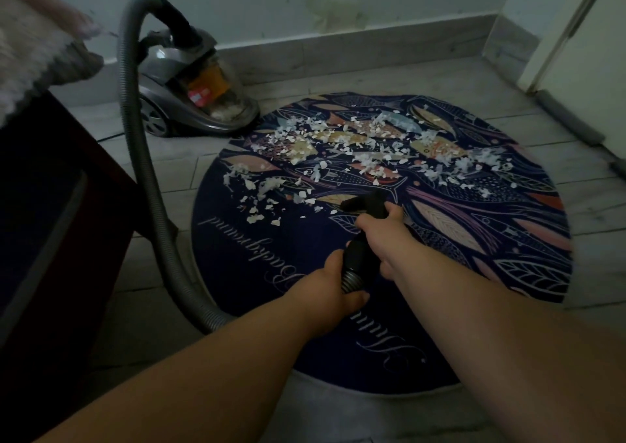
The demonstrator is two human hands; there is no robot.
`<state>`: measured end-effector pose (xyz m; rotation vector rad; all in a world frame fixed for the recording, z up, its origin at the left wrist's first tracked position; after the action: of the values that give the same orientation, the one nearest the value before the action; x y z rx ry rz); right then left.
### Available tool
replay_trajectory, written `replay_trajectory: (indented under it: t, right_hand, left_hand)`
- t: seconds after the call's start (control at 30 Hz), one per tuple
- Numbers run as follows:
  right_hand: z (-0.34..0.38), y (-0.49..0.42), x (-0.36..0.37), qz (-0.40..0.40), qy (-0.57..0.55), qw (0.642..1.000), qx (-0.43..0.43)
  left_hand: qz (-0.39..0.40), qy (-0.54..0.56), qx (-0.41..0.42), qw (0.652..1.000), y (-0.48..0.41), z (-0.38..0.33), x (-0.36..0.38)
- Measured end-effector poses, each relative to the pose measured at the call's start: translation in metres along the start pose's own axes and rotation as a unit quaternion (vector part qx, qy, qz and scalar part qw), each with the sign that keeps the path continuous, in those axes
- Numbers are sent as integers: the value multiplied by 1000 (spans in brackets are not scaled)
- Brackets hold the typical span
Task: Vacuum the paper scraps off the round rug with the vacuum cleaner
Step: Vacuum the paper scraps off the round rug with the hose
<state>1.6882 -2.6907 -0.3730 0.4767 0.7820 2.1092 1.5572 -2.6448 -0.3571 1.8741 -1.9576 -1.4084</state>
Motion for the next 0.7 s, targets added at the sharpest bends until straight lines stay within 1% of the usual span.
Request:
replay_trajectory:
  t: [0.13,0.3,0.5,0.7]
  right_hand:
    - [-13,20,1,14,24,1000,-9]
    - [-27,36,11,6,63,998,-3]
    - [-21,40,20,-2,96,995,-10]
    - [-18,34,32,19,114,993,-13]
  left_hand:
    - [-1,-15,-5,1000,12,8,7]
    - [-1,-17,-15,1000,23,16,15]
    - [-12,-22,-25,999,29,18,9]
    - [-28,-27,-35,999,31,24,4]
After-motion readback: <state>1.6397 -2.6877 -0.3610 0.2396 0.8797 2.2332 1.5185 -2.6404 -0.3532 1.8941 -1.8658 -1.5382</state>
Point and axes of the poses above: each hand's wrist, its own y-axis away from the middle knuckle, its own x-axis out of the palm, z = x × y, the point moved 3 cm from there along -y, towards the middle knuckle, and after that the axes turned 11 degrees about z, right-handed, at the moved point
